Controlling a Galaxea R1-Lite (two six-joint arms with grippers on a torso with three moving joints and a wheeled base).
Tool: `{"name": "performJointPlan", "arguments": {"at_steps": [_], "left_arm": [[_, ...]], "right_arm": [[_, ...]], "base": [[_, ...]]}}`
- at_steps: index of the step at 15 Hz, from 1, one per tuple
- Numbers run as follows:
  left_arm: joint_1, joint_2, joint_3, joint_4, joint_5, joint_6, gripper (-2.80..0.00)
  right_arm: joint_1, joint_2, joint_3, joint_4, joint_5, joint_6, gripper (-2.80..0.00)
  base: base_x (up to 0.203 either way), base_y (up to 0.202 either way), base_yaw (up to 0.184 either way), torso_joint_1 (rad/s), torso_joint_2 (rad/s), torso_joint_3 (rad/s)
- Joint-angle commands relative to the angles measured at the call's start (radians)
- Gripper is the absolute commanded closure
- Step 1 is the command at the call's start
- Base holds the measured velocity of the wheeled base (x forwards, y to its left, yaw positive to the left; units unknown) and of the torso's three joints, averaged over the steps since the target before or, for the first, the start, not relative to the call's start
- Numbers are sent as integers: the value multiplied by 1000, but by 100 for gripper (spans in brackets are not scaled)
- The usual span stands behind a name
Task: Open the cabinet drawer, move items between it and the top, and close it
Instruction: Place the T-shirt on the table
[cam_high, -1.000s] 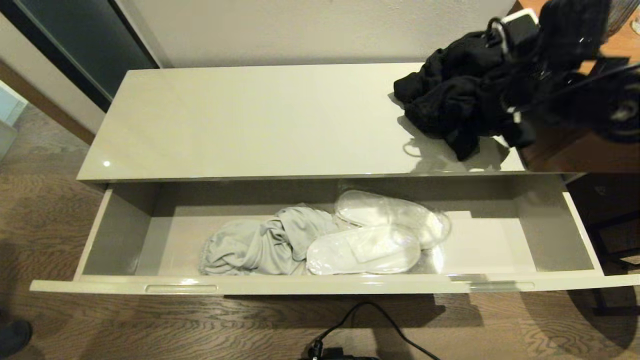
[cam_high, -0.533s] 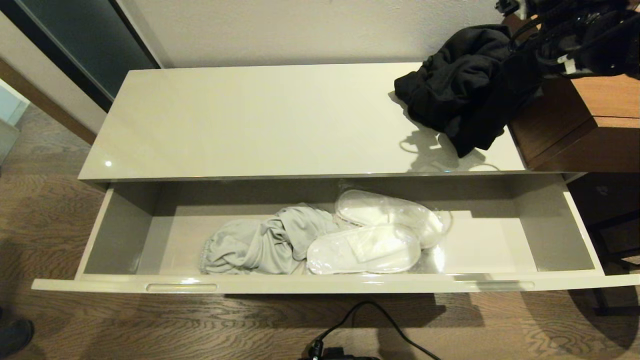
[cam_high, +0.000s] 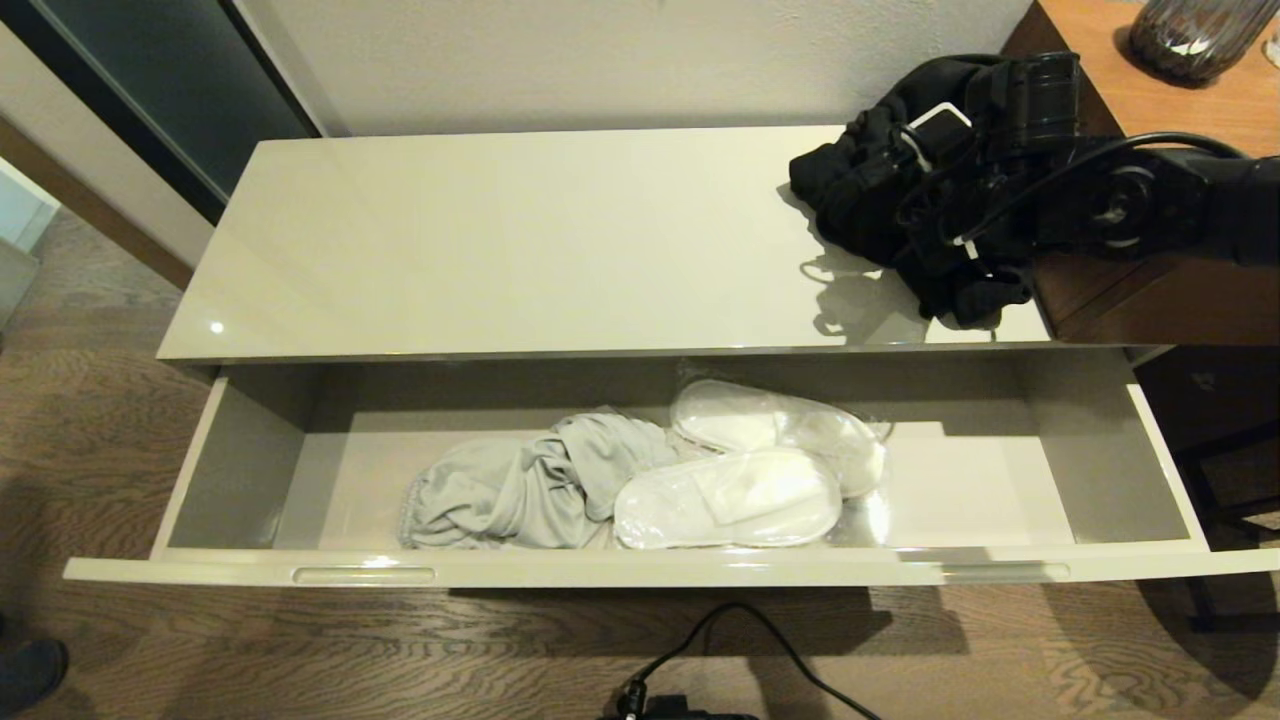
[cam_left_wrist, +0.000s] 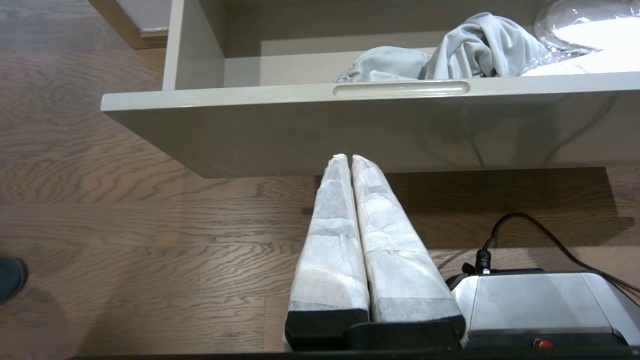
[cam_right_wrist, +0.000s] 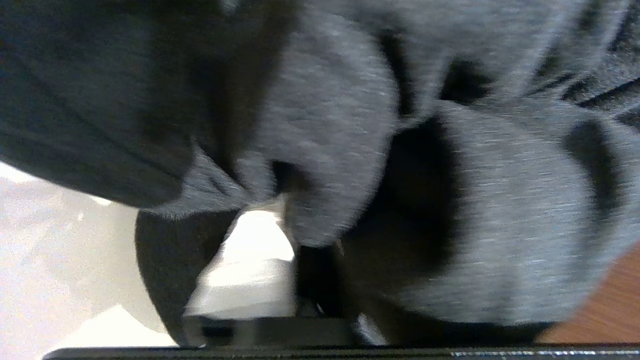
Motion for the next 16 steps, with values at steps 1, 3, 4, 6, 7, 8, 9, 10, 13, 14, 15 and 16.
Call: {"name": "performJointPlan", "arguments": {"at_steps": [1,3,4,6,7,8,9,10,13,14,15,16], "left_arm": [[0,2,0,0,1,0,0],[0,2,0,0,1,0,0],[0,2,0,0,1,0,0],[0,2,0,0,1,0,0],[0,2,0,0,1,0,0],[0,2,0,0,1,0,0],[0,2,0,0,1,0,0],[0,2,0,0,1,0,0],[0,2,0,0,1,0,0],[0,2,0,0,1,0,0],[0,2,0,0,1,0,0],[0,2,0,0,1,0,0]], "right_arm": [[-1,24,12,-8,-2,-5,-280],[-1,-8,20,-16,1,-17,-280],[2,-52,25,-12,3,-23,-280],[23,-111,23,62,4,-25,-280],[36,-145,21,89,2,-22,-280],[56,-179,24,101,1,-22,-280],[77,-202,29,113,-2,-21,-280],[93,-226,42,131,-4,-20,-280],[113,-272,100,158,-6,-18,-280],[114,-278,121,160,-6,-17,-280],[110,-272,137,156,-8,-17,-280],[104,-266,138,151,-17,-17,-280]], "base": [[0,0,0,0,0,0],[0,0,0,0,0,0],[0,0,0,0,0,0],[0,0,0,0,0,0],[0,0,0,0,0,0],[0,0,0,0,0,0],[0,0,0,0,0,0],[0,0,0,0,0,0],[0,0,0,0,0,0],[0,0,0,0,0,0],[0,0,0,0,0,0],[0,0,0,0,0,0]]}}
